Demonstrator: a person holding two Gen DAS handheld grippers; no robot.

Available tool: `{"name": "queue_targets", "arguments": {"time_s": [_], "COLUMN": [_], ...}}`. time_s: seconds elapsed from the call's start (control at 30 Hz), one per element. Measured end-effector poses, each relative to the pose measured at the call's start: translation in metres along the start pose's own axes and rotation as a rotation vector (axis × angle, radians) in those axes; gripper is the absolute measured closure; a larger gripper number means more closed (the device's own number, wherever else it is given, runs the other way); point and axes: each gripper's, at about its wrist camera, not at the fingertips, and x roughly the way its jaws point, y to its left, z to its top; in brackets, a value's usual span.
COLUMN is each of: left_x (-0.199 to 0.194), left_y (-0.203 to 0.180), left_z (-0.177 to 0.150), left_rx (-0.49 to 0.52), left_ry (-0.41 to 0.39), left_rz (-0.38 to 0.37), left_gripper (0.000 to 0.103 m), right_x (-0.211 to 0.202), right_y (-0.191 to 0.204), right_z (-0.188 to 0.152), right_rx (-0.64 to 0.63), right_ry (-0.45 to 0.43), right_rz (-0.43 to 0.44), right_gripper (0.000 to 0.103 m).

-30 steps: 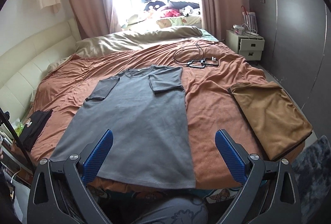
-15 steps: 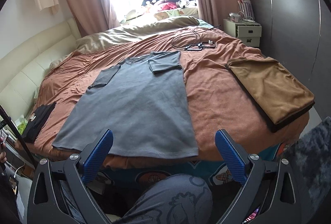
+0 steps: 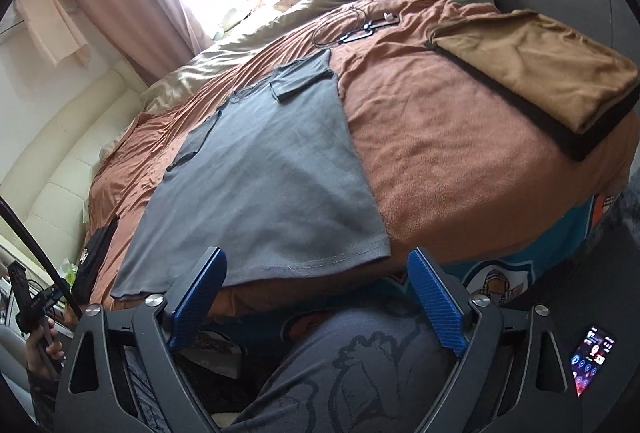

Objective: Fold small clothes
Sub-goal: 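Move both tools down to the hem of the grey t-shirt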

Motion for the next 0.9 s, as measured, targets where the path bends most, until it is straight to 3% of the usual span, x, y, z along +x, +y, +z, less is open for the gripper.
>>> {"name": "queue_targets", "arguments": {"time_s": [0.2, 0.3, 0.47, 0.63, 0.9], "left_x": [0.042, 0.060, 0.079, 0.093, 0.099], "left_y": [0.012, 0.023, 0.036, 0.039, 0.046], "left_z": [-0.003, -0.007, -0.016, -0.027, -0.026], "left_rx": [-0.066, -0.122, -0.168, -0.216, -0.303], "left_ry": [0.055, 0.090, 0.141, 0.181, 0.161], "left_rz": [0.014, -0.003, 0.003, -0.045, -0.092], "left_gripper": [0.037, 0.049, 0.056, 0.069, 0.069], "right_x": [0.027, 0.040, 0.050, 0.062, 0.055], "right_y": [-0.016, -0.025, -0.032, -0.034, -0.031], "right_z": [0.009, 0.010, 0.008, 0.009, 0.018], "right_rx": [0.059, 0.102, 0.149, 0.183, 0.197], "right_ry": [0.024, 0.049, 0.062, 0.075, 0.023], "right_rz": [0.005, 0.022, 0.038, 0.081, 0.154], "right_gripper": [0.023, 0.036, 0.040, 0.058, 0.066]}}
